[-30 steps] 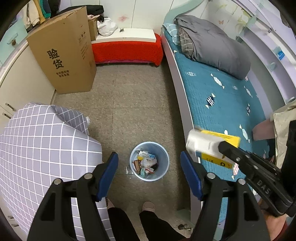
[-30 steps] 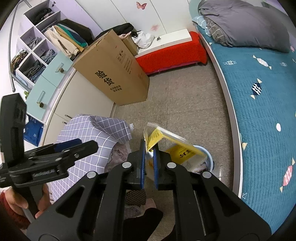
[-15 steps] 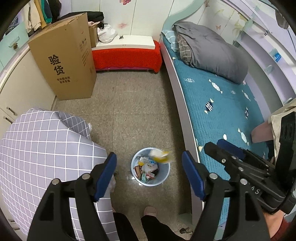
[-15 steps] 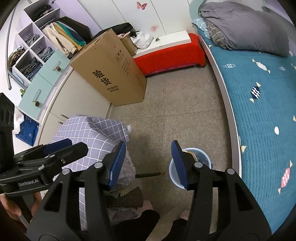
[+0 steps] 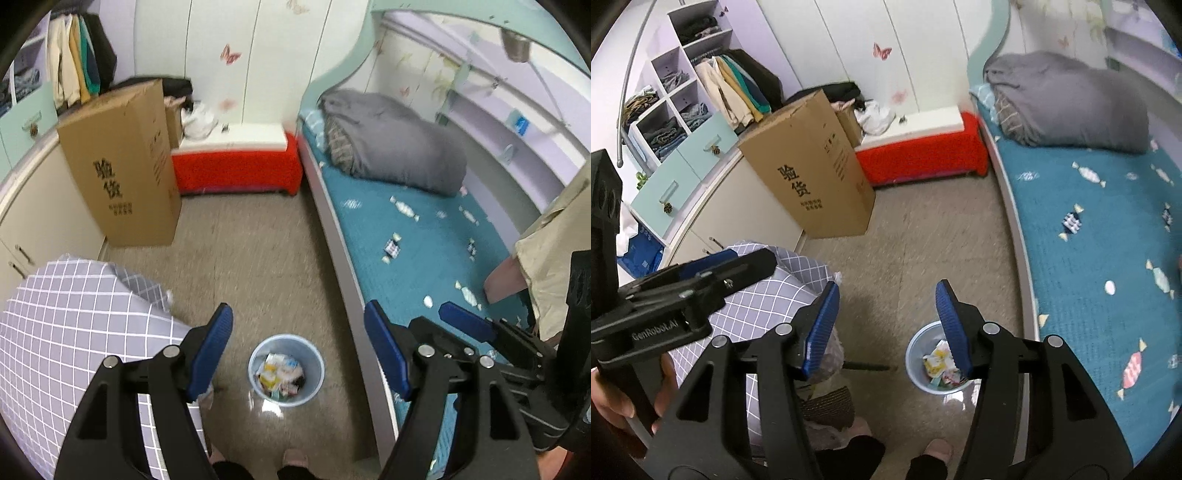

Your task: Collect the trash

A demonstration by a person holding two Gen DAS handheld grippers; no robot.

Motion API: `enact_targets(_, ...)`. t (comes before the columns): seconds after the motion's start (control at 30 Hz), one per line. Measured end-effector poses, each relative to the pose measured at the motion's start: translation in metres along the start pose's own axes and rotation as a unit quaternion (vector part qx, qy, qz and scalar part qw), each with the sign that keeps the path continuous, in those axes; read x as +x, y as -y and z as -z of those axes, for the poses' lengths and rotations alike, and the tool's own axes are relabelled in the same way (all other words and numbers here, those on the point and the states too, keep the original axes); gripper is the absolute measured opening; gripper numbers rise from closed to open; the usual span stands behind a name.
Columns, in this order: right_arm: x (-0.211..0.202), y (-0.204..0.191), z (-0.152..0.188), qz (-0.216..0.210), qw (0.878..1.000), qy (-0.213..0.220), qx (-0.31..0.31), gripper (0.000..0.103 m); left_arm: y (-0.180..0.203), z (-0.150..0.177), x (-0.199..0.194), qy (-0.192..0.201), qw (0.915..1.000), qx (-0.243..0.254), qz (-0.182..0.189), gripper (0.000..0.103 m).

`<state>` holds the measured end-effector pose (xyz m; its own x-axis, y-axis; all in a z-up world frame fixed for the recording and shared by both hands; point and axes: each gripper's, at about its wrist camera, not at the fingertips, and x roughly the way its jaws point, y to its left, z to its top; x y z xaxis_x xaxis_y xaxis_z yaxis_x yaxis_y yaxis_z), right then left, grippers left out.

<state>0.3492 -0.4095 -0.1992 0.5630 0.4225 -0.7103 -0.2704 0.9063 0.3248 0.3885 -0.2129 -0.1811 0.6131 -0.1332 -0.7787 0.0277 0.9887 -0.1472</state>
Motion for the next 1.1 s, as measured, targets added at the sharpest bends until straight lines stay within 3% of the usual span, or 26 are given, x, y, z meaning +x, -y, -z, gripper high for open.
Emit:
enact_targets(0.17,-0.037,-0.003,0.010,0.006,0.999,0.035,-0.036,0.060,0.024,0.009,-0.044,0.074,0.9970,0.017,-0.013,0.072)
enact_targets(0.5,-0.101,-0.021,0.031,0.022,0.992,0.107,-0.060,0.064,0.044,0.035,-0.116,0.130,0.9899,0.045,-0.035,0.072)
enact_targets(0.8,-0.150,-0.067,0.059,0.053,0.984,0.159,-0.065,0.070,0.026,0.072,-0.185,0.174,0.9812,0.069,-0.045,0.077)
enact_targets(1.1,-0.202,-0.132,0.112,0.086,0.974,0.201,-0.054,0.078,-0.013,0.121,-0.256,0.193,0.9774,0.075,-0.043,0.081)
